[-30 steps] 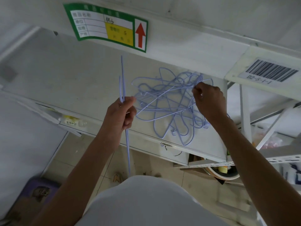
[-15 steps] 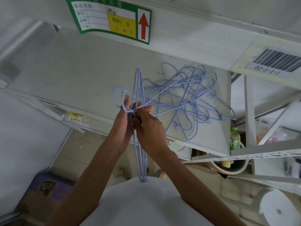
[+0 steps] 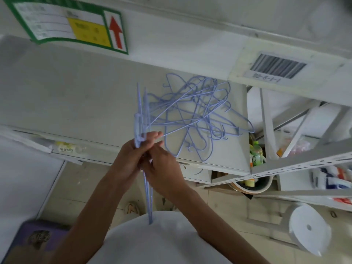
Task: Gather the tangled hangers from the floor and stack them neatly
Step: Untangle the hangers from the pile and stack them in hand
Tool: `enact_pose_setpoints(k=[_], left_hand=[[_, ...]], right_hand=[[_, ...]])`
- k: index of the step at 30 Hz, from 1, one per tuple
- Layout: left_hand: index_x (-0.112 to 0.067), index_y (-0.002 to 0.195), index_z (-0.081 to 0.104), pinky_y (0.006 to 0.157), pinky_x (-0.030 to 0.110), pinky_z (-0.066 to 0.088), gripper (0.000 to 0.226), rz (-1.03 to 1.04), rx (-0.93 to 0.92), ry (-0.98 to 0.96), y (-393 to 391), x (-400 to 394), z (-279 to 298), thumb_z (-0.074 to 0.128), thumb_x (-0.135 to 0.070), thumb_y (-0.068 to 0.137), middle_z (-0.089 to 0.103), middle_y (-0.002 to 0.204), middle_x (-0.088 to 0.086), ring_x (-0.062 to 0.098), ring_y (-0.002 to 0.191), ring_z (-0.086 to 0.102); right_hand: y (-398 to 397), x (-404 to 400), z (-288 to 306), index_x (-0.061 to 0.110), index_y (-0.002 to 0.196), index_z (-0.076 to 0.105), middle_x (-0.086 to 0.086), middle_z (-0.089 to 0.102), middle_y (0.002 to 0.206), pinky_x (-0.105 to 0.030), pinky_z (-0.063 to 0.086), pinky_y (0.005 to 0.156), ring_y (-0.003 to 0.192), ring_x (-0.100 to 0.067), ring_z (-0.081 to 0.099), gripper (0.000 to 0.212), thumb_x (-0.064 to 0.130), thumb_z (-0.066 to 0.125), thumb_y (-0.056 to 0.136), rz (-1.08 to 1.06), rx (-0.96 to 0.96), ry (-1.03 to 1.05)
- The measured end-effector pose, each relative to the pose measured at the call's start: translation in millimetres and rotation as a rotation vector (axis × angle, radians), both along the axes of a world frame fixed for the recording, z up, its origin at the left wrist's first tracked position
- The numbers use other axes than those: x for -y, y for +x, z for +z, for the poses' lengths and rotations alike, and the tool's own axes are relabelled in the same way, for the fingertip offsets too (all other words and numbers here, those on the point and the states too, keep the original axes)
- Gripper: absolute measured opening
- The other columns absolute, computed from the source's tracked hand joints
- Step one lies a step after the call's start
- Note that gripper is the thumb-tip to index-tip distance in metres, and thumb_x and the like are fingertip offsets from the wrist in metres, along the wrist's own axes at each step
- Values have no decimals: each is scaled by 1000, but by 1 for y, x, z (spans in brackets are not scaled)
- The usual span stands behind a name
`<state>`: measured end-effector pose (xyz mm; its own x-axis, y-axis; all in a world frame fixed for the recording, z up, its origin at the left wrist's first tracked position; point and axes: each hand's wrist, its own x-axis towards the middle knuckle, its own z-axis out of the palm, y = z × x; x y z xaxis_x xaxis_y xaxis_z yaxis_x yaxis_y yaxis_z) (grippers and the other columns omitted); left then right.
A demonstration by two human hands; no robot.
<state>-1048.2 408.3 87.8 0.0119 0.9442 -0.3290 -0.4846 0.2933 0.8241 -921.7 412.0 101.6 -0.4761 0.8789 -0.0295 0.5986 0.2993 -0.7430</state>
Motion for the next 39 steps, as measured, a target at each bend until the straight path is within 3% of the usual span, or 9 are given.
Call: enact_pose_setpoints(k=[3,6,9,13,19,22,27,33,39], left_hand=[[-11,92,77,88,38,61,28,121,13,-129,6,-12,-3,60,-33,92,70,130,18,33,119,68],[-11,103,74,82,37,62,31,93,82,-139,-4,-20,0,60,-36,92,71,128,17,31,117,70],[-16,113,76,71,27,63,35,-48,60,-194,-7,-20,9,63,-38,91,75,123,11,25,108,75],[-8,112,76,54,21,59,43,-86,-8,-247,3,-15,14,66,-41,86,78,82,5,14,69,76],[-19,96,83,57,22,60,30,33,-1,-182,1,-17,17,66,-41,84,80,84,4,12,71,77],[-19,94,83,59,23,61,29,75,-21,-179,5,-16,17,66,-40,83,81,88,5,13,75,78],[-14,94,81,58,23,61,30,143,-24,-118,4,-8,19,64,-38,86,80,84,8,14,69,77],[-7,103,75,62,27,62,34,152,-96,-74,4,-2,24,48,-27,104,79,89,14,21,76,78],[-16,120,73,83,36,61,30,78,-209,-4,8,-7,29,52,-23,99,76,119,15,30,108,74]], right_hand=[[22,-9,-2,34,114,59,9,70,106,-42,59,67,86,-26,71,34,45,35,91,62,214,114],[65,-59,-13,37,106,66,3,76,87,-37,60,73,84,-23,74,39,51,36,86,-316,140,-21],[115,-127,-31,29,111,67,-3,73,107,-38,57,81,100,-30,70,27,40,51,92,-573,271,4],[148,-180,-59,17,122,61,-11,60,121,-40,49,81,109,-38,66,34,39,59,95,-373,698,12],[157,-186,-85,18,113,55,-7,71,100,-33,40,63,90,-33,71,28,39,60,95,-170,808,241],[155,-183,-84,19,123,52,-6,73,93,-35,48,61,80,-34,72,30,31,56,96,-68,744,350],[148,-175,-55,37,155,22,-6,61,71,-32,41,55,66,-33,66,69,28,51,93,-15,573,366],[139,-162,-3,36,141,45,-3,62,69,-35,42,60,76,-33,63,53,20,48,91,-136,316,194],[97,-127,54,19,111,62,-6,60,61,-24,42,52,53,-16,52,28,8,52,87,-296,-206,-375]])
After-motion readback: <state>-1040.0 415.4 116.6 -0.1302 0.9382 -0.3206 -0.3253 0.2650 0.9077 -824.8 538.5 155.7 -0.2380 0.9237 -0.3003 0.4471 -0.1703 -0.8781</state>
